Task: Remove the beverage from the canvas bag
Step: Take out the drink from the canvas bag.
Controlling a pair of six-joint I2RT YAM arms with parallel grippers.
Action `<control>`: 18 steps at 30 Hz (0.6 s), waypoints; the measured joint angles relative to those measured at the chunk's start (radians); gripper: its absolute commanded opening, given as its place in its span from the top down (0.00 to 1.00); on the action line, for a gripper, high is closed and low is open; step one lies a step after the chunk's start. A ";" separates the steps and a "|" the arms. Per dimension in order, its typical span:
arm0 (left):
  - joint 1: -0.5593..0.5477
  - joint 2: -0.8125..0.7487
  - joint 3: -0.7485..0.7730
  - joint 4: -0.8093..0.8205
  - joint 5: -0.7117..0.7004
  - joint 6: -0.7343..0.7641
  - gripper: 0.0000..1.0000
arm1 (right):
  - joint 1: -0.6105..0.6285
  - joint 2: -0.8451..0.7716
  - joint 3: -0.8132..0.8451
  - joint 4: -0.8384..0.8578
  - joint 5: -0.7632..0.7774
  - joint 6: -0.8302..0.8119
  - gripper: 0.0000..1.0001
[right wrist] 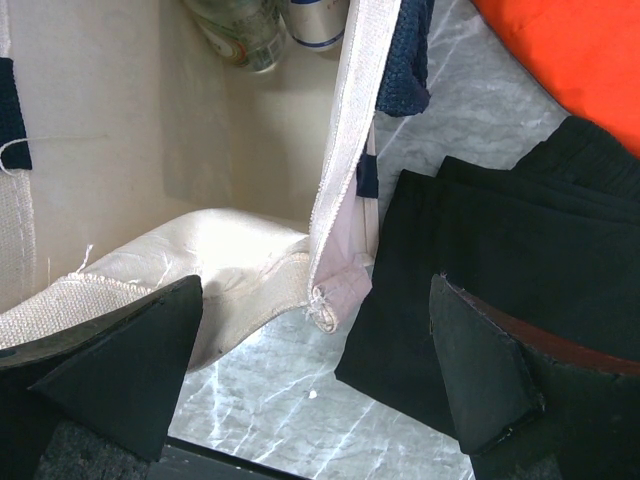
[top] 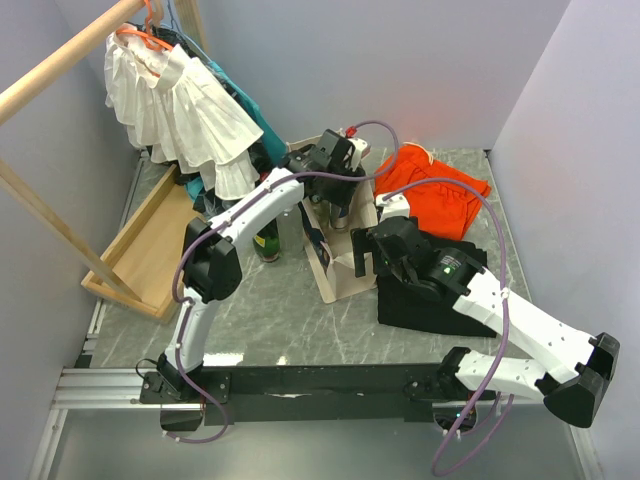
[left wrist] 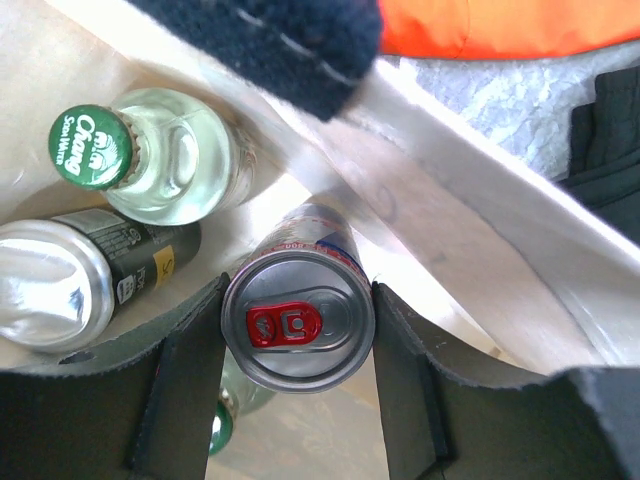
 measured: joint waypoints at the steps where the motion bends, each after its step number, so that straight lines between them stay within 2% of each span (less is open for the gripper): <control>1: -0.001 -0.003 0.000 -0.001 0.000 0.000 0.99 | 0.000 0.000 0.000 0.000 0.000 0.000 0.00; 18: -0.011 -0.083 0.010 -0.021 -0.001 0.011 0.99 | 0.000 -0.032 0.001 -0.010 0.031 0.022 0.00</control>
